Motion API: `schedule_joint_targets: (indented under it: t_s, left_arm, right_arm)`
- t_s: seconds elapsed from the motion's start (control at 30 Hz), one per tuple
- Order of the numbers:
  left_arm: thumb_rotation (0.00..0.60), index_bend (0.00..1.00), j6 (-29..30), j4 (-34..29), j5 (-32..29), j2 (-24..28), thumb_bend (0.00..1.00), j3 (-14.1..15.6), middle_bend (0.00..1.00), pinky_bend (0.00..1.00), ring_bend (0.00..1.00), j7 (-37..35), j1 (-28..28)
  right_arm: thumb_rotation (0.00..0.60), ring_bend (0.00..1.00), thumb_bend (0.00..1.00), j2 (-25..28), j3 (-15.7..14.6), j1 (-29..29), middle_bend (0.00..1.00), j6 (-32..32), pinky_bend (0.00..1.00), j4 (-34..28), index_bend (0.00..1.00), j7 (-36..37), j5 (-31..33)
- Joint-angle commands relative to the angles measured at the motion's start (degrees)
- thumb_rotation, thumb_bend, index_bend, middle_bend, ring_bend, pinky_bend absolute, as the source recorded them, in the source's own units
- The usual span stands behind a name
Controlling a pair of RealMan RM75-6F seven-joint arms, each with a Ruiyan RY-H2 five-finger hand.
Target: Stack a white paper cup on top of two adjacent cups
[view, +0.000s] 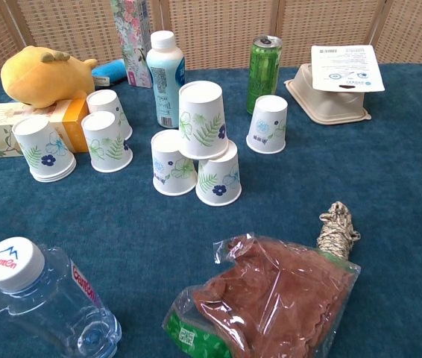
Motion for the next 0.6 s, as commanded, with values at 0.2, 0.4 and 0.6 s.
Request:
schedule_joint_targets:
  t_s: [0.2,0.4,0.6]
  left_arm:
    - [0.6,0.0,-1.2,2.7,-1.8,-2.4,0.3,-1.7,0.0,0.0,0.0,-0.3,-1.4]
    - [0.6,0.0,-2.6,2.9,-3.1,-2.4,0.3,-1.9,0.0,0.0,0.0,-1.1,-2.0]
    - [0.6,0.0,-2.8,3.2,-2.9,-2.7,0.3,-1.4,0.0,0.0,0.0,-0.2,-1.9]
  right_arm:
    - [0.6,0.0,0.0,-1.5,0.5,-0.2,0.0,-0.9,0.0,0.8,0.0,-1.1,-2.1]
    - [0.6,0.0,0.0,-2.5,1.8,-0.1,0.0,-1.3,0.0,0.8,0.0,-1.1,-2.3]
    - [0.6,0.0,0.0,-2.5,2.2,-0.4,0.0,-2.0,0.0,1.2,0.0,-1.2,-2.6]
